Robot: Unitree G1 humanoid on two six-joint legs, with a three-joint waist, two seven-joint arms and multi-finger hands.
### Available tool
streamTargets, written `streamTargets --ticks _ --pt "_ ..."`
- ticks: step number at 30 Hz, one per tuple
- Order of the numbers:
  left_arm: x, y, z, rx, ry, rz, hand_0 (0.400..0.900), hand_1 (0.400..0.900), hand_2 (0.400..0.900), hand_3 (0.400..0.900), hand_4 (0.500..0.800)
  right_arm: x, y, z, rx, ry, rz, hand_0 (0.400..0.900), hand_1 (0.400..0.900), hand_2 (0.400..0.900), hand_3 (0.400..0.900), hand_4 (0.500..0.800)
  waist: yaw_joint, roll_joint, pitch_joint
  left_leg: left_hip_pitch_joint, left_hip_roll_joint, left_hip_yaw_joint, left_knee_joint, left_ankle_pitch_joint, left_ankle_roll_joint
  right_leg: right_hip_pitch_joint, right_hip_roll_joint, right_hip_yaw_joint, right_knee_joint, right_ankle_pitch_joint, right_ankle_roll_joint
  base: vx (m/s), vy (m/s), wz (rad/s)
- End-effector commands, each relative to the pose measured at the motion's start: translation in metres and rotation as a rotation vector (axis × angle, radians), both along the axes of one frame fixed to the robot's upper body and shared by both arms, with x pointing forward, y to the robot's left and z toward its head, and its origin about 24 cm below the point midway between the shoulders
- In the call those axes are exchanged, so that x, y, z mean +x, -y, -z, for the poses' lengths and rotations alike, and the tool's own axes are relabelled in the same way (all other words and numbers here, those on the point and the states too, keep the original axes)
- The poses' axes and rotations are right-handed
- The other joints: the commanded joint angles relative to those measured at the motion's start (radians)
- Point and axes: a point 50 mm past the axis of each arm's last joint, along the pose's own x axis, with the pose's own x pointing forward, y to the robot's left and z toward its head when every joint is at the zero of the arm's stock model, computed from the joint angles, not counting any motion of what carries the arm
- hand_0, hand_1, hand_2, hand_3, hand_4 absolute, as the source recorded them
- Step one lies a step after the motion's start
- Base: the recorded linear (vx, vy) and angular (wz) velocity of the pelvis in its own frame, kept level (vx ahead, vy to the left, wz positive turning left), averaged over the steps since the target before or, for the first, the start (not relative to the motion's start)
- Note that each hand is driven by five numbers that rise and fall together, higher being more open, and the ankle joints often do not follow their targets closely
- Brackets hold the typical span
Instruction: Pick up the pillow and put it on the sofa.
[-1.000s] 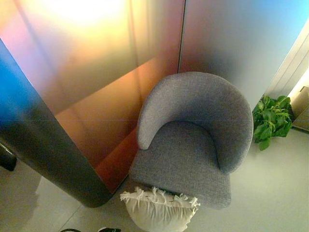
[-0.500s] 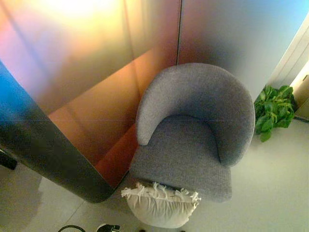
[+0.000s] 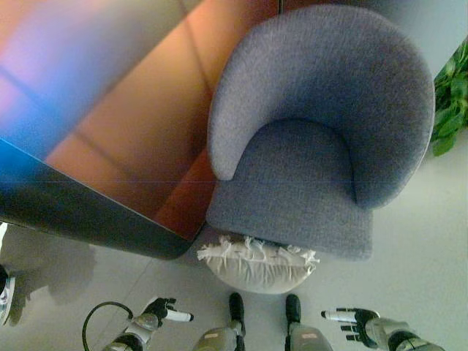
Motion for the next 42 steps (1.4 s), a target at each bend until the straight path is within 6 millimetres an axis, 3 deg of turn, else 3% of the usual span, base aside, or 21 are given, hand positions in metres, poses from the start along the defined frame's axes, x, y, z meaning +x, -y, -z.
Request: streamTargets --ticks 1,11,20,26,42 --pt "0.034 -0.037 -0.029 0.098 0.113 -0.079 0.9 0.9 0.9 0.9 0.8 0.026 0.005 -0.015 -0.013 0.021 0.014 0.9 0.9 0.9 0.9 0.8 -0.012 -0.073 0.073 0.012 -0.087 0.041 0.025 -0.108 -0.008 -0.069 -0.054 0.085 0.066 -0.054 0.06 -0.08 0.007 -0.03" --pt "0.114 -0.039 -0.092 0.026 0.417 -0.214 0.9 0.9 0.9 0.9 0.8 0.084 0.009 -0.057 0.014 0.167 0.061 0.9 0.9 0.9 0.9 0.8 -0.03 -0.092 0.207 -0.238 -0.073 0.071 0.172 -0.092 -0.028 -0.319 -0.045 0.094 0.208 -0.056 0.046 -0.1 0.004 -0.08" --pt "0.159 -0.031 -0.142 -0.043 0.616 -0.295 0.9 0.9 0.9 0.9 0.8 0.109 0.009 -0.08 0.014 0.216 0.059 0.9 0.9 0.9 0.9 0.8 -0.048 -0.098 0.238 -0.494 -0.051 0.071 0.34 -0.108 -0.035 -0.575 -0.021 0.104 0.365 -0.082 0.024 -0.06 -0.004 0.01" --pt "0.175 -0.03 -0.165 -0.085 0.71 -0.347 0.9 0.9 0.9 0.9 0.8 0.126 0.005 -0.095 0.023 0.266 0.063 0.9 0.9 0.9 0.9 0.8 -0.059 -0.1 0.238 -0.622 -0.035 0.068 0.422 -0.126 -0.034 -0.703 -0.002 0.125 0.419 -0.084 0.016 -0.05 -0.006 -0.05" --pt "0.203 -0.029 -0.219 -0.188 0.862 -0.418 0.9 0.9 0.9 0.9 0.8 0.143 0.008 -0.117 0.022 0.327 0.088 0.9 0.9 0.9 0.9 0.8 -0.084 -0.075 0.238 -0.782 -0.023 0.063 0.425 -0.114 -0.051 -0.869 0.018 0.164 0.425 -0.078 0.022 -0.01 0.011 -0.05"
